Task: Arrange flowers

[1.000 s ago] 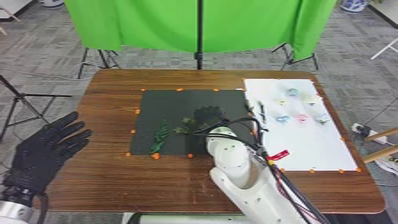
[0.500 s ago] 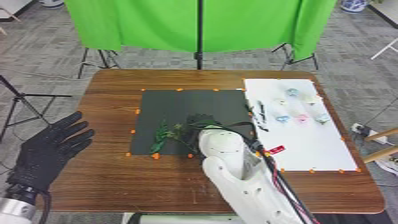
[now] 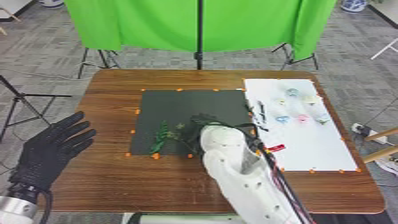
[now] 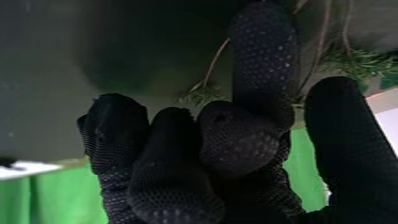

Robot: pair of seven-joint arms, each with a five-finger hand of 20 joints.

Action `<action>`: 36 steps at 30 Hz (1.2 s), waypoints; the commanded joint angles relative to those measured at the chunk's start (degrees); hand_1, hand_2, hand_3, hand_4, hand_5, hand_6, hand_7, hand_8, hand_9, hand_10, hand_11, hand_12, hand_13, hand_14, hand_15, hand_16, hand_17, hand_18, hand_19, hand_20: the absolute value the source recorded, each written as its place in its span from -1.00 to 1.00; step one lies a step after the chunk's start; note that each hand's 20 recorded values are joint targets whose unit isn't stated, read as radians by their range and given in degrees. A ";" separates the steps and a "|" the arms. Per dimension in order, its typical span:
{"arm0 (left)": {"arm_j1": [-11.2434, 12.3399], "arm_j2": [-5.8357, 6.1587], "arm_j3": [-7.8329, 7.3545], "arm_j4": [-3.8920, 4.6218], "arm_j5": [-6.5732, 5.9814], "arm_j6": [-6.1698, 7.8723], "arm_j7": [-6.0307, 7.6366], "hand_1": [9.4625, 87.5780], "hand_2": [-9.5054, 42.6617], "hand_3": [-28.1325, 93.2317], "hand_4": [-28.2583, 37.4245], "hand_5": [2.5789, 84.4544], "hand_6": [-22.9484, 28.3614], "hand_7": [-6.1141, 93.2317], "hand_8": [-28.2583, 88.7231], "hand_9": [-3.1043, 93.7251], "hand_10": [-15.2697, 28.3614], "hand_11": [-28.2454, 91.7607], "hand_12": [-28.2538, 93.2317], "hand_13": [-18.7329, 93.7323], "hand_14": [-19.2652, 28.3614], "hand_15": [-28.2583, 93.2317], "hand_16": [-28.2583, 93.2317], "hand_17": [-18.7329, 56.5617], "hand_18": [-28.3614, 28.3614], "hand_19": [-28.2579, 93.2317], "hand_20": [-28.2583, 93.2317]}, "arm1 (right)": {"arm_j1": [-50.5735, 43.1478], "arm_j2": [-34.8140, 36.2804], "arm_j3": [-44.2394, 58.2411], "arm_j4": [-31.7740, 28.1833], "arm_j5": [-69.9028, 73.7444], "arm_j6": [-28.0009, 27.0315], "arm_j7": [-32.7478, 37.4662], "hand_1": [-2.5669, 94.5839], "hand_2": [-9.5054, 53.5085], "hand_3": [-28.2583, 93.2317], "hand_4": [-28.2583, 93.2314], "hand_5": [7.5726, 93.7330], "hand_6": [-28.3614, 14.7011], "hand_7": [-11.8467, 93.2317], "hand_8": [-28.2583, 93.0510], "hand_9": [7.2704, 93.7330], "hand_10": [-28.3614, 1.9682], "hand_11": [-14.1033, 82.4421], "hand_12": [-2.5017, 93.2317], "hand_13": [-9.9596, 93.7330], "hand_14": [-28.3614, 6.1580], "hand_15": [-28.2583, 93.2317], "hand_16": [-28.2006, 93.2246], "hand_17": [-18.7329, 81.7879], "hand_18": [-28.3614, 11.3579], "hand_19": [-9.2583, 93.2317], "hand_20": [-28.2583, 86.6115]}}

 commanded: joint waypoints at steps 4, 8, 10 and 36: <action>-0.45 0.39 0.72 0.76 -0.04 -0.40 -1.36 -0.62 -0.69 0.65 -0.86 -0.19 -0.01 -0.45 -0.69 -0.36 0.24 -0.11 -0.30 -0.25 0.42 0.01 -0.54 -0.79 0.75 0.18 -0.42 | -1.28 -3.48 2.46 0.09 6.05 -2.06 4.48 -0.60 -0.35 0.69 -0.97 1.00 0.33 0.10 -0.72 1.00 0.48 0.69 -0.57 1.00 0.52 0.82 -0.26 0.57 -0.76 1.00 0.38; -0.69 0.46 0.78 0.83 -0.01 -0.40 -1.54 -0.62 -0.68 0.65 -0.86 -0.19 -0.01 -0.45 -0.69 -0.36 0.24 -0.11 -0.30 -0.25 0.42 0.01 -0.54 -0.79 0.75 0.18 -0.42 | -1.60 -3.98 3.06 -0.16 5.86 -1.46 4.58 -0.62 -0.31 0.68 -0.98 1.00 0.32 0.10 -0.72 1.00 0.48 0.68 -0.57 1.00 0.51 0.82 -0.27 0.59 -0.76 1.00 0.38; -0.76 0.49 0.78 0.85 -0.03 -0.47 -1.57 -0.62 -0.69 0.65 -0.86 -0.19 -0.01 -0.45 -0.69 -0.36 0.25 -0.11 -0.30 -0.25 0.42 0.01 -0.54 -0.79 0.75 0.18 -0.42 | -1.33 -4.01 3.23 -0.06 4.90 -1.45 4.18 -0.62 -0.31 0.68 -0.98 1.00 0.32 0.09 -0.72 1.00 0.48 0.68 -0.57 1.00 0.51 0.82 -0.27 0.59 -0.76 1.00 0.38; 2.00 -0.89 -0.67 -0.18 0.45 -0.14 1.24 -0.61 -0.69 0.64 -0.85 -0.19 -0.01 -0.45 -0.69 -0.36 0.25 -0.11 -0.30 -0.25 0.42 0.01 -0.54 -0.79 0.74 0.18 -0.43 | 7.34 23.27 9.81 -2.75 1.61 4.44 -4.17 -0.67 -0.85 0.62 -1.00 0.57 0.21 0.11 -0.80 0.81 0.20 0.37 -0.21 0.76 0.22 0.71 -0.06 0.15 -0.71 1.00 0.20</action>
